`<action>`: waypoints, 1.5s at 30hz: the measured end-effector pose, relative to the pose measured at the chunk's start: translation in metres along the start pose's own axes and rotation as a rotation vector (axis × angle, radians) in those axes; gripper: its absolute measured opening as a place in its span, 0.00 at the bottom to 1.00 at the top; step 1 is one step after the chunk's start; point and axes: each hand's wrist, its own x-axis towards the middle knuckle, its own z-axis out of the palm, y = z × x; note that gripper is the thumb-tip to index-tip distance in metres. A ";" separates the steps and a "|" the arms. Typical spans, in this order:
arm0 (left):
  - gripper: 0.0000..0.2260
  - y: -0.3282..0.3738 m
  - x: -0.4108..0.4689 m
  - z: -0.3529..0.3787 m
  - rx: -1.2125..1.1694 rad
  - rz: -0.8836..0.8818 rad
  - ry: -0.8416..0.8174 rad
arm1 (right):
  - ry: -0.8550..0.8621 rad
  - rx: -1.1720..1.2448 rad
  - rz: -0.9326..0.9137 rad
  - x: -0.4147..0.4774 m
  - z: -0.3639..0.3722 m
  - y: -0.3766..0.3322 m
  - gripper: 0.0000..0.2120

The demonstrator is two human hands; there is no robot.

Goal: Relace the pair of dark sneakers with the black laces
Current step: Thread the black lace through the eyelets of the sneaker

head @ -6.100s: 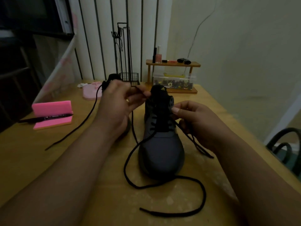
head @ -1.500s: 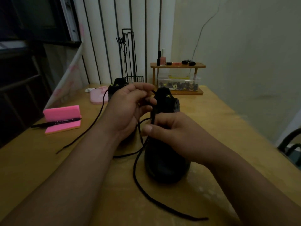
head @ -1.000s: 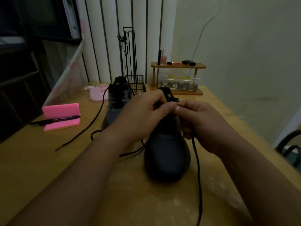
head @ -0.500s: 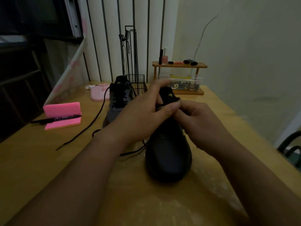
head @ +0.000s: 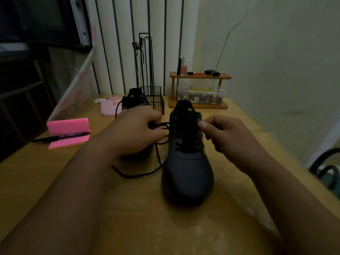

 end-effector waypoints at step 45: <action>0.07 0.023 0.011 0.037 -0.637 0.002 0.295 | 0.077 -0.267 -0.013 0.051 0.005 0.006 0.18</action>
